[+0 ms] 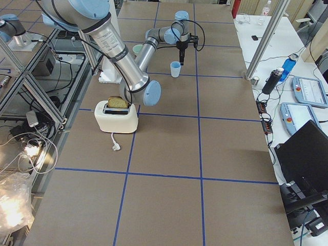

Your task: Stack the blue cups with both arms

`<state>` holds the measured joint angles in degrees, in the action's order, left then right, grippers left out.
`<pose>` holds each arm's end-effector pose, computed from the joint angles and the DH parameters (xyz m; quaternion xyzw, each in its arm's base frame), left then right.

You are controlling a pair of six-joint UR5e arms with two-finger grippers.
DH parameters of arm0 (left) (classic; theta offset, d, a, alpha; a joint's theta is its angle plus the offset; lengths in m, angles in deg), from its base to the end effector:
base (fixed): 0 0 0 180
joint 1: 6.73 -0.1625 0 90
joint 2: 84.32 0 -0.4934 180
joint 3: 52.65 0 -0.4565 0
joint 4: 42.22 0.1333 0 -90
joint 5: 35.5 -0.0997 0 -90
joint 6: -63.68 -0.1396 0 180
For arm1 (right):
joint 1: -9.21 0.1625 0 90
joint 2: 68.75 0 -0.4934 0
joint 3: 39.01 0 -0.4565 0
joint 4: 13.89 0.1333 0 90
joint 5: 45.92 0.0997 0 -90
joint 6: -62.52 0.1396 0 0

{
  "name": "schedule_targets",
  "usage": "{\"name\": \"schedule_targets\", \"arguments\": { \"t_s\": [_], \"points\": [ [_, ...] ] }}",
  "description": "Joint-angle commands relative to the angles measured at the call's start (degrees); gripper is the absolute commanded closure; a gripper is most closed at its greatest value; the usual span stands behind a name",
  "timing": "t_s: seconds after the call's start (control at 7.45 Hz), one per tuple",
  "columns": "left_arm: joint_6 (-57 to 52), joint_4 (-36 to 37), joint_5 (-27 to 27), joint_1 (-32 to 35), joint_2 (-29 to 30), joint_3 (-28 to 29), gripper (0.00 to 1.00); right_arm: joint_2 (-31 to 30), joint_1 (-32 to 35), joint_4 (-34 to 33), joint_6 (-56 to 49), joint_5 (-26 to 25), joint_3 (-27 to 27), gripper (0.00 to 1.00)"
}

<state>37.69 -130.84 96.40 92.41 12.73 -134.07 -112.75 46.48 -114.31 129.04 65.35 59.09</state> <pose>-0.1366 -0.5971 0.7732 0.0853 0.3479 0.1278 0.9248 -0.5743 -0.5409 0.1607 0.0371 -0.4021 0.0414 0.9139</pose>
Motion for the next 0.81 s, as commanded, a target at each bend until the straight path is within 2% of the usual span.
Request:
{"name": "schedule_targets", "arguments": {
  "t_s": [0.0,0.27,0.4,0.67],
  "points": [
    [9.1,-0.8,5.7,0.0,-2.7,-2.4,0.02,-2.0,11.1,-0.2,-10.2,8.3,-0.1,0.00],
    [13.1,-1.3,6.3,-0.2,-5.6,-7.4,0.02,-7.5,22.5,-0.5,-26.8,14.1,-1.1,0.00],
    [13.2,-0.8,6.4,-0.3,-6.2,-8.6,0.02,-9.1,27.4,-0.7,-34.3,16.2,-3.2,0.00],
    [15.7,-0.4,5.4,-3.2,-7.2,-12.5,0.02,-14.5,35.8,-0.6,-48.4,17.8,-6.4,0.00]
  ]
}}
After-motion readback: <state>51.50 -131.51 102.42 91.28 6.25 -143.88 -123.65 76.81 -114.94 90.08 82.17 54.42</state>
